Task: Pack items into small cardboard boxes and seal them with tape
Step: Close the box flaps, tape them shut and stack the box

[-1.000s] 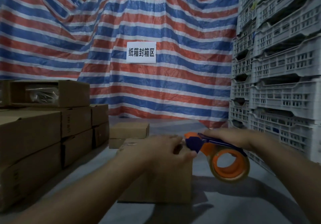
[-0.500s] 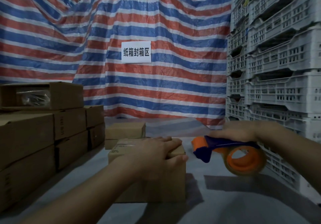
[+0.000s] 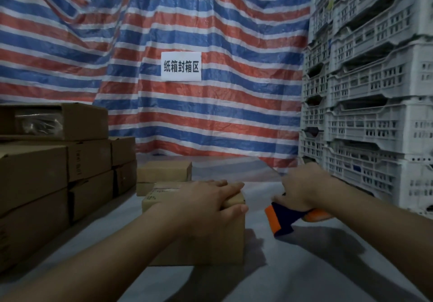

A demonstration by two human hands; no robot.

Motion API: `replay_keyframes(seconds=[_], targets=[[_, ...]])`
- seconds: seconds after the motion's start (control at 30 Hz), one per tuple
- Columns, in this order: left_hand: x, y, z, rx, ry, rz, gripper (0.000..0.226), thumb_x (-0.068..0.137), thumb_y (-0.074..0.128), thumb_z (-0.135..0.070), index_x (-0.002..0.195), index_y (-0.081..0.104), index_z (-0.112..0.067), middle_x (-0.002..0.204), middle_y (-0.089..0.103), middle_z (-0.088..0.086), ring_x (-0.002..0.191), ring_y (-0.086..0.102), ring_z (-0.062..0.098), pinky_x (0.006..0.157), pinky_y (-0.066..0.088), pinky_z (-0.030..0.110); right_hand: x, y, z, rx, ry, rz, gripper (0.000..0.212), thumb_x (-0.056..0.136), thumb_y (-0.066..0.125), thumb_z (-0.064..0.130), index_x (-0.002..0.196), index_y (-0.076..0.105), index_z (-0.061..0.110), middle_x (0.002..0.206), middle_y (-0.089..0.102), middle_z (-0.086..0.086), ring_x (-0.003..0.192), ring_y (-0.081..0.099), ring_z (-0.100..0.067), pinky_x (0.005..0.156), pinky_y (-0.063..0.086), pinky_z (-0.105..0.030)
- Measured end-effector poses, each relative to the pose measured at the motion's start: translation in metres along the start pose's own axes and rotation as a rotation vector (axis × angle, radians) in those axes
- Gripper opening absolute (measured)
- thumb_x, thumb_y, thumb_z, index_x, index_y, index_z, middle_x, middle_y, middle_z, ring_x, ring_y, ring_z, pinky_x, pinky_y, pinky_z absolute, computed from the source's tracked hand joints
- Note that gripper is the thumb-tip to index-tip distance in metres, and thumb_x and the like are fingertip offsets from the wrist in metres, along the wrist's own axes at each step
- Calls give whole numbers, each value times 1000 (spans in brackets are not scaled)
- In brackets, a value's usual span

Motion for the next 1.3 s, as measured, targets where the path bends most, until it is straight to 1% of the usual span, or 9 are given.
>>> replay_keyframes(seconds=[0.13,0.3,0.57,0.67,0.8,0.93,1.07,1.2,1.3], targets=[[1,0,1,7,18,-10,60,92,28,-74,147,16,-53,158,27,-14,136,39,16,99,35,37,-20,28,-7,139,184,-106,59,96,27,73,63,38,25,64,44,8,55,41,-10,53,31,-27],[0,-2,-2,-6,35,-41,58,93,29,-72,147,22,-51,154,34,-13,132,42,14,85,29,30,-42,41,-3,286,314,-210,64,93,25,76,58,42,25,57,41,9,48,36,-5,45,28,-26],[-1,-2,-3,-5,37,1,61,93,30,-72,149,21,-48,156,32,-11,135,40,18,100,37,39,-55,12,10,338,288,-120,64,96,15,73,89,54,23,81,56,5,81,62,-17,64,39,-30],[-1,-3,-5,-16,35,-4,60,94,31,-71,148,23,-47,156,32,-10,136,39,18,101,36,38,-56,-24,30,887,166,-274,47,106,25,46,85,58,19,85,61,-1,88,61,-26,71,39,-32],[-1,-5,-9,-28,73,-50,57,94,31,-69,146,30,-46,149,42,-8,129,45,16,94,38,34,-50,-15,83,1599,347,100,54,104,28,57,106,62,16,87,60,-8,80,59,-22,68,44,-31],[-2,-3,-7,17,65,-62,67,93,27,-71,152,21,-41,156,35,-5,138,38,20,105,34,41,-52,-3,103,1649,313,19,49,98,26,65,115,60,35,114,60,8,109,58,-12,100,45,-35],[-2,-2,1,-42,2,-46,84,87,30,-79,155,4,-37,160,27,-4,144,31,20,112,28,43,-57,6,107,1660,308,95,73,72,20,83,114,64,42,129,65,5,116,60,-13,105,44,-40],[-12,-23,10,-409,8,-174,70,90,49,-66,149,15,-48,156,32,-10,123,44,2,90,39,20,-60,3,103,1605,423,68,78,59,20,86,100,65,36,123,62,4,120,57,-21,111,38,-41],[-39,-46,34,-488,-34,-437,51,92,50,-59,139,34,-49,144,43,-17,107,49,-8,79,39,14,-62,1,98,1588,335,20,99,58,24,94,125,62,31,126,64,3,116,60,-16,107,44,-44]])
Point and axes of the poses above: each hand's wrist, its own x-axis towards the middle knuckle, its own y-axis out of the palm, z = x × y, the point moved 8 cm from there along x, towards the middle knuckle
